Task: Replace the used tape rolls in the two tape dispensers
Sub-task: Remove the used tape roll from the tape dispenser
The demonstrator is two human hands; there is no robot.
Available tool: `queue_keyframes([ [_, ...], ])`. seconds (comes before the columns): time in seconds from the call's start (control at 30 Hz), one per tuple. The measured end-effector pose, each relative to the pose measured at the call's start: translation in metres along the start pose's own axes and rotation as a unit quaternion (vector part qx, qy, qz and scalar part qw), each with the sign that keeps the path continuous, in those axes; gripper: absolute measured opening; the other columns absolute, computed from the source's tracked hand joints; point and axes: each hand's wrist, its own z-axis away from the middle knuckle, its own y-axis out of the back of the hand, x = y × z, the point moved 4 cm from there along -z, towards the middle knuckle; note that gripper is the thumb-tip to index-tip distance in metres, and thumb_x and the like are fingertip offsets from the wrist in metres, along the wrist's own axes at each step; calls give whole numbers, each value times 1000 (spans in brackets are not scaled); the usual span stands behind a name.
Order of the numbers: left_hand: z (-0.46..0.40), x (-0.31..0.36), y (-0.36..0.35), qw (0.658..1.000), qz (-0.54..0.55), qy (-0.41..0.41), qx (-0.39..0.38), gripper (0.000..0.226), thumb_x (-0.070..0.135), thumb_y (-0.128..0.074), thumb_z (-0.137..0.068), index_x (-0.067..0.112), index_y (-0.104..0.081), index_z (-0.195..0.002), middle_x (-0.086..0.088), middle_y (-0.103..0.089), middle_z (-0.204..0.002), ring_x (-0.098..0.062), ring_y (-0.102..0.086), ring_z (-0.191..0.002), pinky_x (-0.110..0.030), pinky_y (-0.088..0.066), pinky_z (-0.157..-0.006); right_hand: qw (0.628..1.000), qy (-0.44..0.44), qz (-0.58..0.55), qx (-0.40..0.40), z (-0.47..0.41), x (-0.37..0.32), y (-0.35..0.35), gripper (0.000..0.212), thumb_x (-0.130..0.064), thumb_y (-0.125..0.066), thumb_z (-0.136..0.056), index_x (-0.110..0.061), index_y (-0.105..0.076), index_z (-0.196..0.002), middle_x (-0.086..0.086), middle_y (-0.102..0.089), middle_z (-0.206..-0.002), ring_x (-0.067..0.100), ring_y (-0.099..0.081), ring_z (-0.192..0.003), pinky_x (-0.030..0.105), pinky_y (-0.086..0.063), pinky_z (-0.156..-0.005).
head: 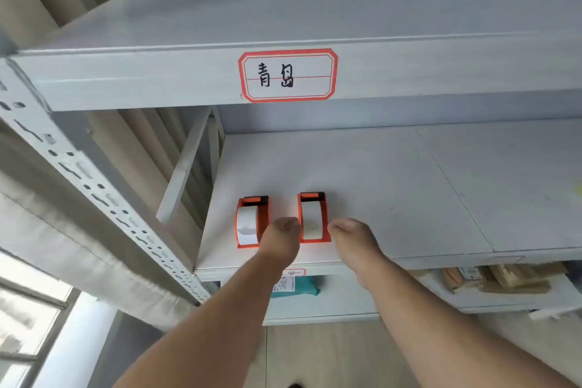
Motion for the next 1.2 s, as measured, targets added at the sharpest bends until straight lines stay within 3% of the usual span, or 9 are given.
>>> queue_keyframes([
  [0.07,-11,-3,-4,1000,7,3,-13,37,22,-43,-105,2,-67,-125,-21,-66,-101,-36,-66,-95,-32,-53,-78,1000,-19,5,5,-11,1,-4,33,-21,-50,-105,1,-71,-117,21,-72,-125,32,-67,-111,45,-52,-104],
  [0.13,-16,-5,-9,999,15,23,-31,40,24,-41,-105,8,-66,-131,-22,-68,-122,-37,-65,-113,-41,-54,-99,1000,-26,5,0,-20,2,-8,34,-19,-52,-104,6,-68,-121,24,-68,-133,38,-64,-121,50,-48,-110],
  [0.2,-19,-5,-12,998,30,35,-37,38,25,-40,-106,14,-65,-133,-15,-67,-128,-30,-62,-108,-39,-51,-101,999,-30,5,-12,-25,0,-11,32,-19,-53,-105,0,-70,-125,16,-69,-137,31,-63,-113,43,-50,-105],
  [0.3,-27,-7,-14,996,65,36,-41,34,28,-46,-106,19,-66,-132,-3,-69,-119,-21,-61,-106,-36,-52,-105,999,-30,-5,-24,-32,-1,-15,35,-22,-54,-107,-12,-67,-138,6,-65,-144,22,-59,-122,30,-43,-102],
  [0.47,-30,-13,-14,988,135,54,-51,13,19,-53,-105,18,-66,-103,-6,-65,-104,-22,-62,-100,-45,-56,-106,999,-31,-14,-18,-37,4,-19,32,-22,-59,-106,-13,-68,-134,4,-69,-136,21,-61,-118,29,-44,-98],
  [0.63,-33,-19,-14,981,177,46,-59,15,16,-55,-106,14,-66,-96,-7,-63,-95,-23,-62,-96,-47,-55,-107,1000,-23,-9,-4,-38,7,-18,24,-22,-65,-102,-15,-74,-123,2,-75,-125,21,-67,-115,28,-47,-94],
  [0.8,-34,-15,-13,976,207,42,-54,20,17,-53,-108,14,-70,-99,-11,-76,-109,-26,-69,-112,-43,-56,-106,999,-18,-8,28,-41,3,-10,21,-21,-64,-102,-15,-76,-119,4,-75,-120,23,-68,-111,27,-49,-86],
  [1.03,-45,-6,-11,977,210,20,-35,19,23,-54,-107,19,-68,-94,-11,-78,-108,-24,-71,-107,-47,-59,-101,999,-1,23,33,-48,-9,-5,25,-24,-53,-107,-15,-68,-125,2,-69,-118,19,-62,-103,28,-49,-84],
  [1.2,-48,-4,-11,979,202,18,-35,18,33,-48,-109,23,-62,-109,-2,-77,-115,-25,-72,-113,-48,-59,-100,998,5,51,37,-54,-9,0,25,-24,-46,-110,-11,-64,-123,9,-69,-121,23,-61,-102,21,-41,-63],
])
